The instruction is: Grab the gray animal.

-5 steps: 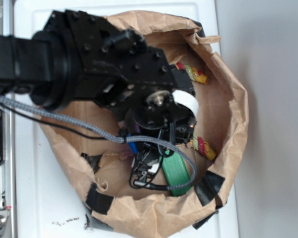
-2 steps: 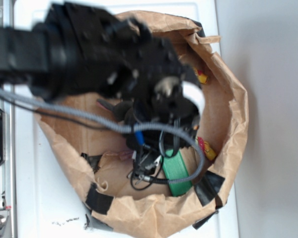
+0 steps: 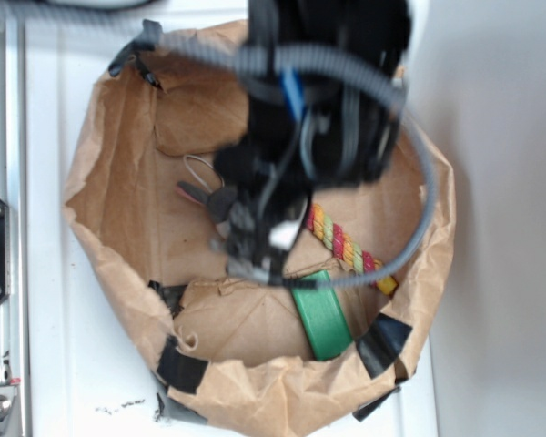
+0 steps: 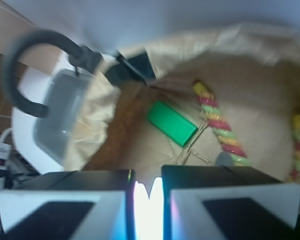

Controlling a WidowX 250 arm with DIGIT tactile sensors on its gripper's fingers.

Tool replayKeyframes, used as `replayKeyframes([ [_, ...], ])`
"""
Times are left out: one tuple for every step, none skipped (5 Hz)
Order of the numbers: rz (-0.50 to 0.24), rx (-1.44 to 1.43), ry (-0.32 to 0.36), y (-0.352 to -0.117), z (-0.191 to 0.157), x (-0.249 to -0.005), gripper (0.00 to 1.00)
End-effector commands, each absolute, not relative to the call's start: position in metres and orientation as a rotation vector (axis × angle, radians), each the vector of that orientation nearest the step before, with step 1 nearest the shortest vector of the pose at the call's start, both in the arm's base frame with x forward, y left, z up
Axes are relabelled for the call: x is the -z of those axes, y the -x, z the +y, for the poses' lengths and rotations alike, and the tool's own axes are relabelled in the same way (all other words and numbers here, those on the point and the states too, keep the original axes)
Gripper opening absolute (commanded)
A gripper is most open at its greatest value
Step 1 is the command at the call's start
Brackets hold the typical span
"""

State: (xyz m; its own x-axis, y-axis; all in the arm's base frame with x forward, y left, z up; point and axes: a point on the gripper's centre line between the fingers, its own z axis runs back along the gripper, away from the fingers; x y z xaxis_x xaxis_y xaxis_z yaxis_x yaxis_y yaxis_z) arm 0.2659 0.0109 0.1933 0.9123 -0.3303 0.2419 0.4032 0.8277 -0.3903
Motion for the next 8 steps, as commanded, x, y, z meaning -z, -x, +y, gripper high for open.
replayKeyframes([
  [-0.207,0.398,0.415,-0.277,0.034,-0.231,0.10],
  [-0.225,0.408,0.295,-0.285,0.037,-0.190,1.00],
  [-0.233,0.415,0.214,-0.293,0.045,-0.158,1.00],
  [-0.255,0.423,0.147,-0.298,0.049,-0.134,1.00],
  [-0.239,0.457,0.072,-0.299,0.047,-0.102,1.00],
  [-0.233,0.512,0.035,-0.289,0.050,-0.079,1.00],
  [-0.283,0.511,0.021,-0.285,0.044,-0.056,1.00],
  [-0.221,0.520,0.014,-0.284,0.041,-0.038,1.00],
])
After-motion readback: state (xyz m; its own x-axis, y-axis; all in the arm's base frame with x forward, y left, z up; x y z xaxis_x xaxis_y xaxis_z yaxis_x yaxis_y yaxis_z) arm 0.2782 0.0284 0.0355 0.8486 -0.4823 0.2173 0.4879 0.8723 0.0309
